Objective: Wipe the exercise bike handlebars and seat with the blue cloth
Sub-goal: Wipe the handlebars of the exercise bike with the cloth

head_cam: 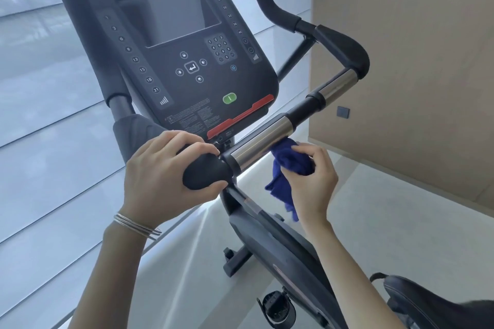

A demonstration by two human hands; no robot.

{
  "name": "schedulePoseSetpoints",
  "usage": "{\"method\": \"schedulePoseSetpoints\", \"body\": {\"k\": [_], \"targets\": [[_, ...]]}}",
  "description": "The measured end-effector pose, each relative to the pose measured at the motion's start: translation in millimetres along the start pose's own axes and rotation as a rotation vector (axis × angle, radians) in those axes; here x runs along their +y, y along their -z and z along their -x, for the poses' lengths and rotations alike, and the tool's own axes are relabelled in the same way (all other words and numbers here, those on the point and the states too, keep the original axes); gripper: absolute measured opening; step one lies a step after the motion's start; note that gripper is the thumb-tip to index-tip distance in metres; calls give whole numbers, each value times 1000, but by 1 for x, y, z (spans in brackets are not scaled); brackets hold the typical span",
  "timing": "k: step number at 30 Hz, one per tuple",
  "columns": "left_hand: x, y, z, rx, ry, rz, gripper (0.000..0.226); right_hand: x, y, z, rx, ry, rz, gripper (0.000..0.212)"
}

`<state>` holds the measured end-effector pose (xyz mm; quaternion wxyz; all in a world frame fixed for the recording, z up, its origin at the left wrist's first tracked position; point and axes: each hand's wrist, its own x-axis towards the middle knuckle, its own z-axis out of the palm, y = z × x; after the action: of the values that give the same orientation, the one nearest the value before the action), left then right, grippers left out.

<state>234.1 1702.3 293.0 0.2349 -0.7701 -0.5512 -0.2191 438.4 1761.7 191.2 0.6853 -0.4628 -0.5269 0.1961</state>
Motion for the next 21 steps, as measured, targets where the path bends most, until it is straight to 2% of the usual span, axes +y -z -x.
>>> {"method": "schedulePoseSetpoints", "body": {"k": [9, 15, 21], "targets": [[5, 4, 1, -27, 1, -18, 37, -2, -13, 29, -220, 223, -8, 29], [5, 8, 2, -94, -51, -19, 43, 8, 9, -13, -24, 119, 57, 30], [-8, 10, -10, -183, -232, 24, 46, -3, 35, -25, 41, 322, 195, 27]]}}
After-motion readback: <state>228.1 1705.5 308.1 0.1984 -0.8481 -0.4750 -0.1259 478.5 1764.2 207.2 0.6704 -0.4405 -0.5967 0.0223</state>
